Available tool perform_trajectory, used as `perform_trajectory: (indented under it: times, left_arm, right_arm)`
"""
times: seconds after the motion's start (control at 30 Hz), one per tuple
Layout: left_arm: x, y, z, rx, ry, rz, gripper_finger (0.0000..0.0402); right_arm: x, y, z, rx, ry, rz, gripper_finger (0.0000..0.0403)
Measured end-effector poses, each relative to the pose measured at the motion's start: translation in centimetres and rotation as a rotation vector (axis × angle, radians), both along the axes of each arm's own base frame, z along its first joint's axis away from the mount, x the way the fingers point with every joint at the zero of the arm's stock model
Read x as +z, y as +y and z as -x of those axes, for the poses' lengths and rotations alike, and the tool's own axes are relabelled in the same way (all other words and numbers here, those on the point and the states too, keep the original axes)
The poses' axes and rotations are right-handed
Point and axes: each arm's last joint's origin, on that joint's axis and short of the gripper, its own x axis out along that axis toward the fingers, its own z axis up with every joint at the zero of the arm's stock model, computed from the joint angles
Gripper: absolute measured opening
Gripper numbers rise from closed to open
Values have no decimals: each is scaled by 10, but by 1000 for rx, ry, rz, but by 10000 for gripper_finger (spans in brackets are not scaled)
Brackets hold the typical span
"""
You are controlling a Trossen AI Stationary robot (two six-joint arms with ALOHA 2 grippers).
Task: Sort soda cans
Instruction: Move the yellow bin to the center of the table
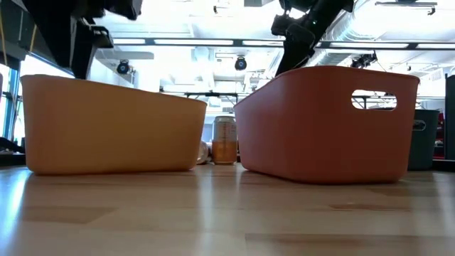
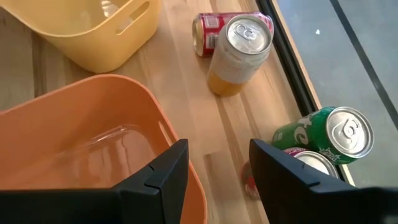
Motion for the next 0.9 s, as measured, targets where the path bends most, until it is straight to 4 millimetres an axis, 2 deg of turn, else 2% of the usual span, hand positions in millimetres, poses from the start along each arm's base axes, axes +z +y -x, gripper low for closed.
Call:
perform_trajectory:
  times: [0.13,0.2,0.33,0.47,0.6,0.77,0.9]
  left_arm:
    - [-18,3,-12,64,63,-37,221]
    - [-27,6,-18,105,94,-49,208]
    - [-37,12,-31,178,92,4,145]
    - [-35,17,-47,202,-23,150,70]
    - [-33,28,-54,238,-76,171,11]
    - [-31,44,-64,334,-146,209,11]
    - [-30,47,-63,328,-137,220,6]
  right_arm:
    - [0,-1,0,-1,1,2,165]
    - [0,-1,1,-1,7,-1,165]
    - [-2,0,2,3,30,-7,165]
    - [-3,1,4,5,49,-12,165]
    - [-3,1,4,5,53,-14,165]
    - [-3,1,4,5,55,-14,165]
    - [-4,1,5,5,62,-18,165]
